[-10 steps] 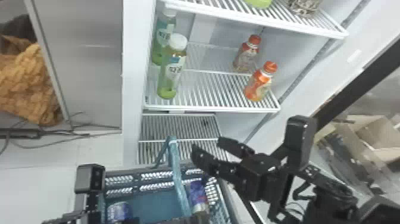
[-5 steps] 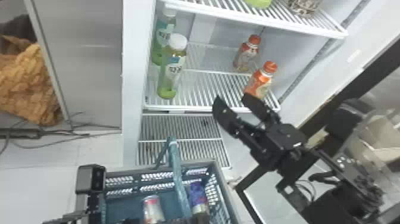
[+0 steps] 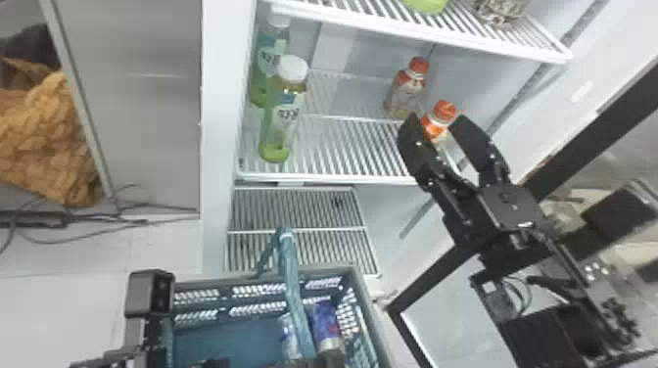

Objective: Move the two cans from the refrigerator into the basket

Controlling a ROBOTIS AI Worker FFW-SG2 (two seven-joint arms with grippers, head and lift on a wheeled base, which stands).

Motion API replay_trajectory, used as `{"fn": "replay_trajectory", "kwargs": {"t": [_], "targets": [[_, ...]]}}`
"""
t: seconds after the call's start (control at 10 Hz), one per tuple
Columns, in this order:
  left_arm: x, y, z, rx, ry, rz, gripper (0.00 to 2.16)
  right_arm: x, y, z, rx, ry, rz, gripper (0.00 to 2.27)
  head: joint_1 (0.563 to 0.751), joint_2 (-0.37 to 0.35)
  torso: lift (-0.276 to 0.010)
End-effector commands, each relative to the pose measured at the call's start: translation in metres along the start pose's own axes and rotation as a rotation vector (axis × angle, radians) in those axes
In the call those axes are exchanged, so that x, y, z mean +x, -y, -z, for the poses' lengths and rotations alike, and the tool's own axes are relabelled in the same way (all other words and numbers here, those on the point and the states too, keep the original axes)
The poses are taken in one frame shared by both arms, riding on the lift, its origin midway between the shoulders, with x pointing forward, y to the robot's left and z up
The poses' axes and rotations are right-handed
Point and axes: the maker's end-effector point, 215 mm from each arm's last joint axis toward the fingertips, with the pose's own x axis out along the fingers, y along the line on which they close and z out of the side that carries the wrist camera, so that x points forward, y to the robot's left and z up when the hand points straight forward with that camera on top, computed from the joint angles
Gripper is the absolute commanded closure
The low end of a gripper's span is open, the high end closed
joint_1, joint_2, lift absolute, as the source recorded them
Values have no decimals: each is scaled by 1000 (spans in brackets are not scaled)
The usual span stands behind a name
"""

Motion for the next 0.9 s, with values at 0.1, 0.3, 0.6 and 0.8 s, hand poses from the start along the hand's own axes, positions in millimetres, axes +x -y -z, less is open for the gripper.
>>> {"fn": "replay_trajectory", "kwargs": {"t": [0.1,0.3,0.6,0.8], "targets": [[0,-1,1,-3,0,0,1190,-2,22,13,-15,25,62,377,695,-350,-276],[0,-1,1,-5,-2,0,1188,-2,28,31,-3,17,81,377,695,-350,-276],[0,-1,1,-14,1,4,1188,-2,35,61,14,-9,104,380,695,-350,-276],[1,-1,0,-13,3,8,1188,-3,29,81,44,-35,102,381,695,-350,-276]]}}
